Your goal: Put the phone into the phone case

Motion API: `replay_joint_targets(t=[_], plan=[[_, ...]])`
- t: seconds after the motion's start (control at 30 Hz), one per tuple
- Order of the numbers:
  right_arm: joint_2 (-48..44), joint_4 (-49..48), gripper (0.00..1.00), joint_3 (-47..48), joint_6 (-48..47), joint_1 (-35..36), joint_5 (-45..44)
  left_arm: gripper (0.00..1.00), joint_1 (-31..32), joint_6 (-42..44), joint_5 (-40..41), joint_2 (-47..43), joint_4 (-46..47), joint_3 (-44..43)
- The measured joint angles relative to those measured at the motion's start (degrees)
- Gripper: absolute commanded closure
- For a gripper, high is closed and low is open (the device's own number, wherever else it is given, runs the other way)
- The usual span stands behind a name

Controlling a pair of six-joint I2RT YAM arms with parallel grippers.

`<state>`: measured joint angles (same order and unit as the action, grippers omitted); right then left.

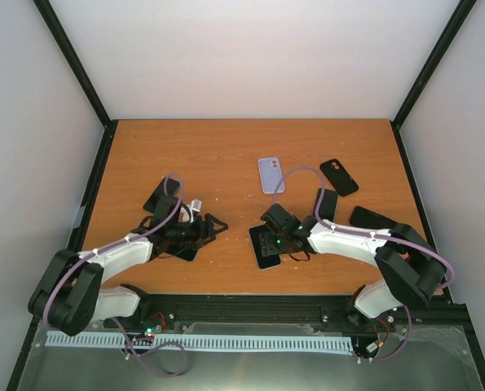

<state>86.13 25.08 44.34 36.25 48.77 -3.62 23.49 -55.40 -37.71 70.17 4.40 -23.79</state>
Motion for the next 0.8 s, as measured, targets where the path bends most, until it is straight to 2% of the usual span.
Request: replay_joint_targets(t=[0.1,0.3,0.6,0.8], plan=[[-1.90,-0.09,0.27,-2.05,0.33,0.00,1.11,0.24,2.05,-0.68,0.07,2.93,1.92,-0.02],[-1.97,-3.41,0.26,-4.57,1.90,-0.11,5.18,0.37,5.51,-1.60,-0.09,9.29,4.04,-0.90],[-1.36,-14.43,0.32,-7.04,6.88,-1.03,11.80,0.51,6.47,-2.64,-0.70,13.25,7.93,-1.11],[-1.29,-19.98,0.35,-8.66,11.02,-1.51,15.34,0.55,8.07,-3.13,-1.25,15.74,10.21,-1.11]])
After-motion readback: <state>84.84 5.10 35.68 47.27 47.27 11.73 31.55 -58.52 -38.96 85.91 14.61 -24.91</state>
